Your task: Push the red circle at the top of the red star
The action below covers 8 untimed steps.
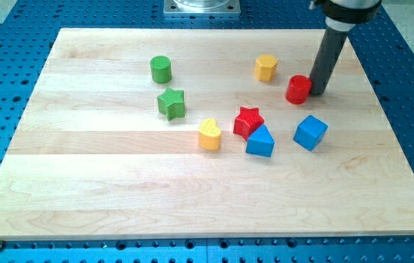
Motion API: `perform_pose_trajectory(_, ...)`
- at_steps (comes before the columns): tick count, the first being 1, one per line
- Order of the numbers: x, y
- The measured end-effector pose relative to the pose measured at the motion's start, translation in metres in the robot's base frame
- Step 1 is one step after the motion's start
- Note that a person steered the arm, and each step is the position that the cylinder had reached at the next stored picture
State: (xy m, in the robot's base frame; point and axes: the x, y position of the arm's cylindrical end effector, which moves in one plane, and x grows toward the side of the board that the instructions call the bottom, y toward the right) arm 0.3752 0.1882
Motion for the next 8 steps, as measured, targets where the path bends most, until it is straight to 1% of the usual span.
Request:
perform_pose_trajectory(1, 0.031, -0.023)
perform_pose_trajectory(2, 0.04, -0.036)
perform_pose_trajectory(5, 0.03, -0.04)
perform_pose_trajectory(6, 0.03, -0.056)
perform_pose_trajectory(8, 0.031, -0.069)
